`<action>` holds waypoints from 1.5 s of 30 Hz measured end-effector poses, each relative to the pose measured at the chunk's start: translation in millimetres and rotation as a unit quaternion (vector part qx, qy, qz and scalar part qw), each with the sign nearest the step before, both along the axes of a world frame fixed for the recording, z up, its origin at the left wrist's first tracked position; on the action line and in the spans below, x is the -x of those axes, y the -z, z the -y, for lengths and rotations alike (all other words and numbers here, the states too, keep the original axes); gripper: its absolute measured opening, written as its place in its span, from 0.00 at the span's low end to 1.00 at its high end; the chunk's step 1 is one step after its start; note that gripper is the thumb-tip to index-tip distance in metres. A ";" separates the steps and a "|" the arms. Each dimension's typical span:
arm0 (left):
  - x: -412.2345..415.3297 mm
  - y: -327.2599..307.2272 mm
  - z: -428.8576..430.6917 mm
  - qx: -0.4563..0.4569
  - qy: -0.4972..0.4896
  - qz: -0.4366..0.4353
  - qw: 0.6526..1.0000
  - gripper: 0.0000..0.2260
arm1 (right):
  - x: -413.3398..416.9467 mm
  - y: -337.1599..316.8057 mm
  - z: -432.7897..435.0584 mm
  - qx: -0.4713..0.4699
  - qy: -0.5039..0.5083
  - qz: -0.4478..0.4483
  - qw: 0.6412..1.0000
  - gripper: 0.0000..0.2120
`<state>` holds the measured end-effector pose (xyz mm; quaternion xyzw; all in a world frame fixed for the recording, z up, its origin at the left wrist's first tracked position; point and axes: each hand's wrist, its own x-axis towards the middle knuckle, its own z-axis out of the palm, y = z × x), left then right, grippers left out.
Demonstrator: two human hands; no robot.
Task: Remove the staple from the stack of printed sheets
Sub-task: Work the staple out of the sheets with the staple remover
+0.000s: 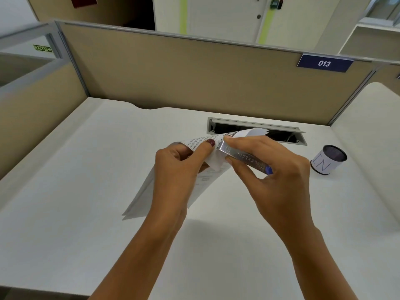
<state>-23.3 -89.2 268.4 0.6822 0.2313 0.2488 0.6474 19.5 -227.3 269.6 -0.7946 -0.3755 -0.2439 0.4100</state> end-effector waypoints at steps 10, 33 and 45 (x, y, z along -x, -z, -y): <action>-0.2 2.8 -8.6 -0.046 0.006 0.023 0.999 0.19 | -6.9 1.9 3.9 0.058 -0.002 0.096 0.994 0.09; -2.0 -10.9 -11.8 -0.023 0.018 0.010 1.000 0.15 | 0.7 5.0 -0.6 -0.080 0.041 0.016 0.996 0.14; -4.3 -6.2 -12.1 -0.048 0.004 0.011 0.999 0.14 | -3.5 -2.6 -5.7 -0.044 0.010 0.022 0.999 0.11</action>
